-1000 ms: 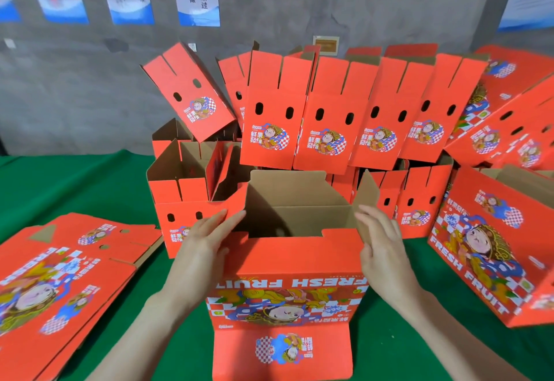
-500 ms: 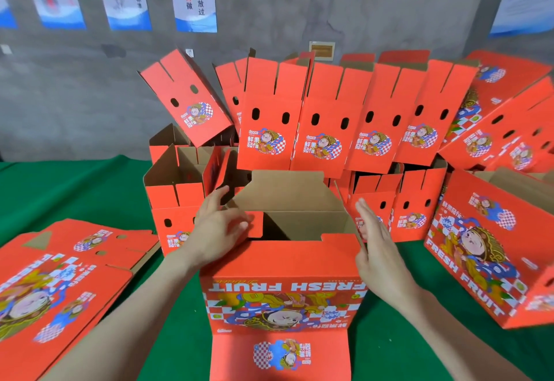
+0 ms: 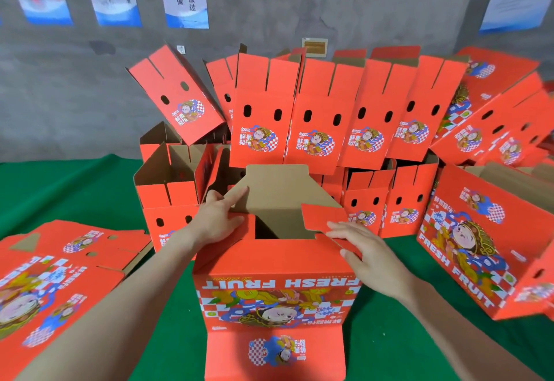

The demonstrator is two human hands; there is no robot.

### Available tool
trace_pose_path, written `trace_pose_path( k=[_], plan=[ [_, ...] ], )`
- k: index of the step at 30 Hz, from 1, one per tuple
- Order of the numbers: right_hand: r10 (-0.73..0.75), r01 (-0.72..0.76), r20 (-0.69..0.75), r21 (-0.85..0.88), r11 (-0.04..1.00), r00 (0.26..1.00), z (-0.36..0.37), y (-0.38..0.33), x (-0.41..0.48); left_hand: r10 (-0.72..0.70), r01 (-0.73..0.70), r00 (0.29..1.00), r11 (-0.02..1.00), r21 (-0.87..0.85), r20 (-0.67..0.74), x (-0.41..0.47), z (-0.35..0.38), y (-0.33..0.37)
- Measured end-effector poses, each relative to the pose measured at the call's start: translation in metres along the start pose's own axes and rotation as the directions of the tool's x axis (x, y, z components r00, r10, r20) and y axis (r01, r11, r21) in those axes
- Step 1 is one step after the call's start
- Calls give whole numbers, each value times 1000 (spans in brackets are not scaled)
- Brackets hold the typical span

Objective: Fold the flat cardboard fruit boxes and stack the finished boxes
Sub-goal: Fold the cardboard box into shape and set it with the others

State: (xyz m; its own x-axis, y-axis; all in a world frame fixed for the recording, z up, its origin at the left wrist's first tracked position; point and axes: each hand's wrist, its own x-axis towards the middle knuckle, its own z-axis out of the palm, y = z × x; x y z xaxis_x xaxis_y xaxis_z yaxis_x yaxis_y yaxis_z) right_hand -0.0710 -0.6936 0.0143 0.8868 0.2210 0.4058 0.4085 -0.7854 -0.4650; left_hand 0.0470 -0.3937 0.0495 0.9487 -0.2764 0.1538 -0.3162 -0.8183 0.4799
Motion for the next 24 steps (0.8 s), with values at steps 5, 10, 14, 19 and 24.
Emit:
trace_pose_path(
  k=[5, 10, 14, 19, 24],
  plan=[
    [-13, 14, -13, 12, 1000, 1000, -4, 3, 6, 67, -67, 998, 998, -15, -10, -2, -1, -3],
    [135, -115, -87, 202, 973, 987, -11, -3, 25, 130, -132, 991, 989, -68, -27, -4, -2, -3],
    [272, -226, -206, 223, 948, 940, -5, -1, 49, 160, -165, 986, 978, -129, -49, -6, -3, -2],
    [405, -349, -31, 451, 821, 914, -2, -2, 72, 172, -193, 978, 962, -193, -120, -5, -8, -3],
    [404, -326, -4, 586, 742, 915, -1, -14, 83, 33, -109, 963, 956, -272, -268, -6, -1, -2]
  ],
)
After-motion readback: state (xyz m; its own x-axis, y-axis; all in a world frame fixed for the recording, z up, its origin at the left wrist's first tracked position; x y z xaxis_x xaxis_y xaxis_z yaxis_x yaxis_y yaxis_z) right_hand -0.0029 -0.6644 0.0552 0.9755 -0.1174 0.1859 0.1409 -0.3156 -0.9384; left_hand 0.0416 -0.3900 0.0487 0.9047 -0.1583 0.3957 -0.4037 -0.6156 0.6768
